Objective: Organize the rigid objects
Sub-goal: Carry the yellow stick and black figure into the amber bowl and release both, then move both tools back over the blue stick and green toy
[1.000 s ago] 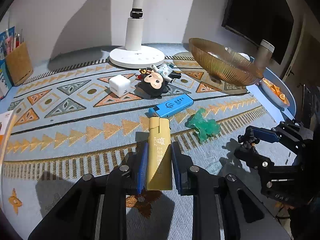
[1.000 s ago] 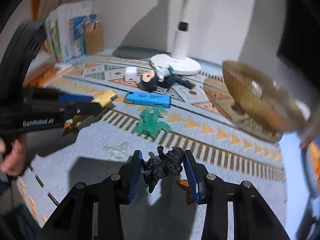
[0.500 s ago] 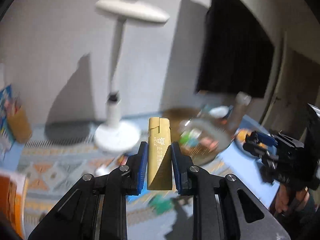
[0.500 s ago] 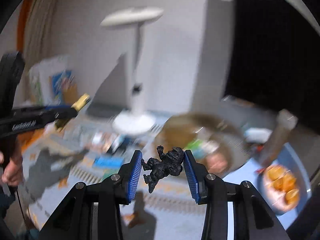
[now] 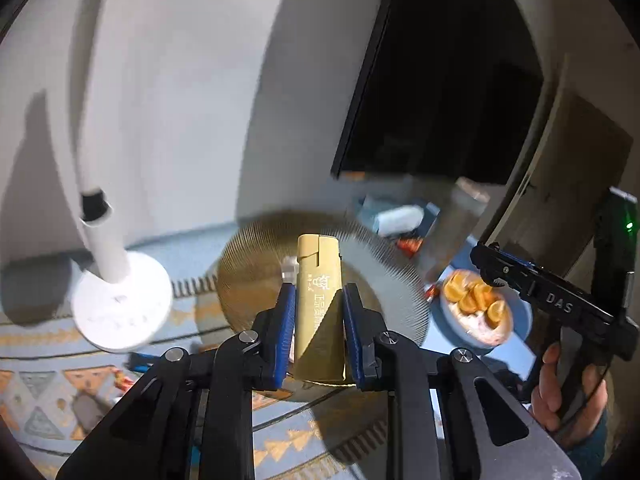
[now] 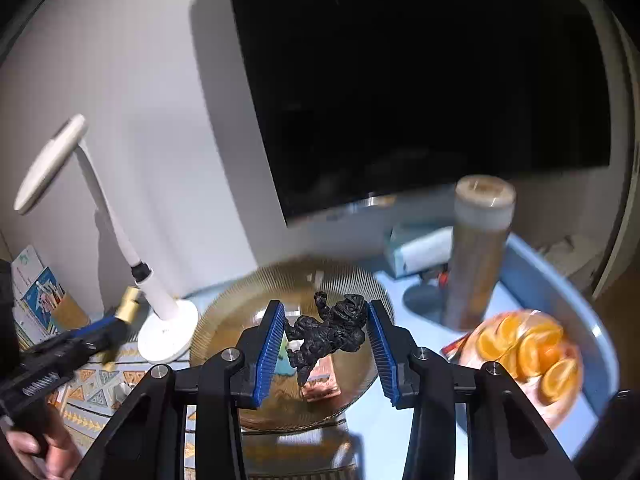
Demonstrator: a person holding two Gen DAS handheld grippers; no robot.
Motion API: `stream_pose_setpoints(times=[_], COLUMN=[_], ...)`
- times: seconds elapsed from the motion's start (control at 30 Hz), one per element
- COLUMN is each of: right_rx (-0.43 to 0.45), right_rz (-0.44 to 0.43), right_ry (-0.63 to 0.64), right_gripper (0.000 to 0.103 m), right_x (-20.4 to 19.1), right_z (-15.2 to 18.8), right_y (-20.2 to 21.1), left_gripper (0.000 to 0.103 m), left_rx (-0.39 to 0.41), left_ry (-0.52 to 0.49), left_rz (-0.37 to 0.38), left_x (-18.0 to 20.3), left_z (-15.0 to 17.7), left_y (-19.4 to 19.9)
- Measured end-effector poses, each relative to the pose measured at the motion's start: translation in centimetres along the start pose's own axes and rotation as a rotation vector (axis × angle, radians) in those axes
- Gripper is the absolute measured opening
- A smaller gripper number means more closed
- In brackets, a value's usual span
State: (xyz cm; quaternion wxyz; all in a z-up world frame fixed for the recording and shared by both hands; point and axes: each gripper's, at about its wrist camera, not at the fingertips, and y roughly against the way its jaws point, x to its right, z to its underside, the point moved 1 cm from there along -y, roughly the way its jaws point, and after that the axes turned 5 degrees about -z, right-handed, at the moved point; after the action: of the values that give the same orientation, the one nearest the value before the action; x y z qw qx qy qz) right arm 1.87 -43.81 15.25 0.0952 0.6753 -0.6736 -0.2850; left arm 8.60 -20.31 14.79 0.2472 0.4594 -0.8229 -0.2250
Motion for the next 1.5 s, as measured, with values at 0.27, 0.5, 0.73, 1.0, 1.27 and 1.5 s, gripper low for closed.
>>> stream_pose_setpoints(times=[0.27, 0.5, 0.73, 1.0, 1.27, 1.5], right_rx=[-0.125, -0.090, -0.073, -0.061, -0.150, -0.216], right_rz=[0.091, 0.132, 0.053, -0.141, -0.254, -0.200], right_ry=[-0.014, -0.013, -0.013, 0.068, 0.104, 0.201], right_gripper=[0.042, 0.070, 0.072, 0.090, 0.095, 0.095], right_x=[2.0, 2.6, -0.4, -8.2, -15.0, -16.3], right_z=[1.4, -0.3, 1.2, 4.6, 10.8, 17.1], right_y=[-5.5, -5.8, -1.8, 2.3, 1.9, -2.4], left_gripper=[0.021, 0.096, 0.096, 0.102, 0.102, 0.101], left_rx=[-0.123, 0.031, 0.077, 0.180, 0.151, -0.012], left_ry=[-0.061, -0.051, -0.091, -0.041, 0.100, 0.097], left_rz=[-0.038, -0.039, -0.058, -0.198, -0.378, -0.457], left_x=[2.0, 1.6, -1.0, -6.9, -15.4, -19.1], left_z=[1.8, 0.2, 2.1, 4.5, 11.0, 18.2], left_y=[-6.4, -3.1, 4.4, 15.7, 17.7, 11.3])
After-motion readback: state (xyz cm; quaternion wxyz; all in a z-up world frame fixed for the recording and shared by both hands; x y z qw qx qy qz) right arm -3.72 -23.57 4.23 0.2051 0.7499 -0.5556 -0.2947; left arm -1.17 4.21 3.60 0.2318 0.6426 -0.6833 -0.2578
